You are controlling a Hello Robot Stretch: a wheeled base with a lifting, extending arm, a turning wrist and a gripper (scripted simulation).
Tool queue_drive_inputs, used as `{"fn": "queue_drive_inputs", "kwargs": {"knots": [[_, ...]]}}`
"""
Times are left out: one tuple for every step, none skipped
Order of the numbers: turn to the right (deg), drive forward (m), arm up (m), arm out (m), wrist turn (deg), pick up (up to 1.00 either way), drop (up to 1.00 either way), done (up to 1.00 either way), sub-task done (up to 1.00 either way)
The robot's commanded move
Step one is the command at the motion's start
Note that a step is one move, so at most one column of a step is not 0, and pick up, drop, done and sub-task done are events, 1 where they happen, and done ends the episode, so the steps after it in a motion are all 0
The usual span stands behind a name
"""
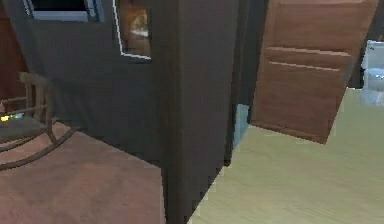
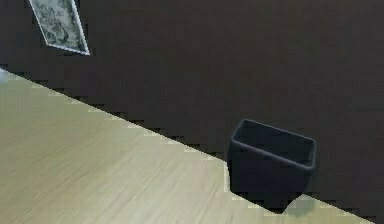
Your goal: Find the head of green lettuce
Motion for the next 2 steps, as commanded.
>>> {"fn": "queue_drive_inputs", "kwargs": {"knots": [[0.0, 0.3, 0.0, 0.0, 0.0, 0.0, 0.0, 0.0, 0.0], [-45.0, 0.0, 0.0, 0.0, 0.0, 0.0, 0.0, 0.0, 0.0]]}}
